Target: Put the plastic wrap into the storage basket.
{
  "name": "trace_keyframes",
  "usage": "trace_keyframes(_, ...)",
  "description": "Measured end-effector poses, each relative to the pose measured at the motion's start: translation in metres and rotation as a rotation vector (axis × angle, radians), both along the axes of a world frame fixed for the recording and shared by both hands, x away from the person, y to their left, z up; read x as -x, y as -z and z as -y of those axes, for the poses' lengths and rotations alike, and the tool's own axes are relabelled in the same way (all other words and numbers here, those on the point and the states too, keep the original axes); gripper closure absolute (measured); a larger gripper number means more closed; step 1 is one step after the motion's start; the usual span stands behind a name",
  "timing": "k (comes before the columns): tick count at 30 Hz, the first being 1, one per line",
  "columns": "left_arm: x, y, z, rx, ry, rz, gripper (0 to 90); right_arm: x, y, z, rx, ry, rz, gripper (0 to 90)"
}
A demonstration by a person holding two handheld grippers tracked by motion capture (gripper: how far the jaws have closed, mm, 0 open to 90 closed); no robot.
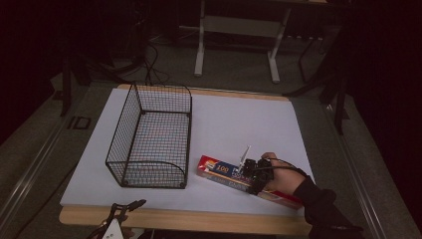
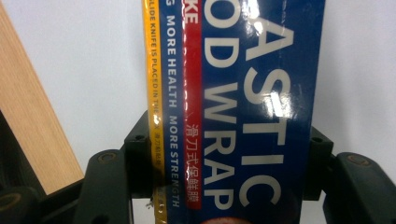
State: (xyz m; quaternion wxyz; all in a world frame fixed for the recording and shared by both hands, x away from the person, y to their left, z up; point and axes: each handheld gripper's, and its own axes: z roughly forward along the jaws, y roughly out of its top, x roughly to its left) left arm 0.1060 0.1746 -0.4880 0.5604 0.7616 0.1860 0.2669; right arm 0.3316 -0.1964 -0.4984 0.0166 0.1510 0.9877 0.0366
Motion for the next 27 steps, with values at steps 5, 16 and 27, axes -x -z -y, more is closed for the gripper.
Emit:
trace_keyframes(5, 0.0, 0.0, 0.0, -0.001, 0.0, 0.0, 0.1, 0.0, -0.008, 0.003, -0.015, 0.043, 0.015, 39.9)
trace_keyframes(16, 0.0, 0.0, 0.0, 0.003, -0.003, -0.003, 0.1, -0.002, -0.03, 0.016, -0.075, 0.167, 0.008, 39.9)
trace_keyframes(27, 0.0, 0.0, 0.0, 0.005, -0.002, -0.004, 0.1, -0.015, -0.062, 0.026, -0.212, 0.428, 0.081, 39.9)
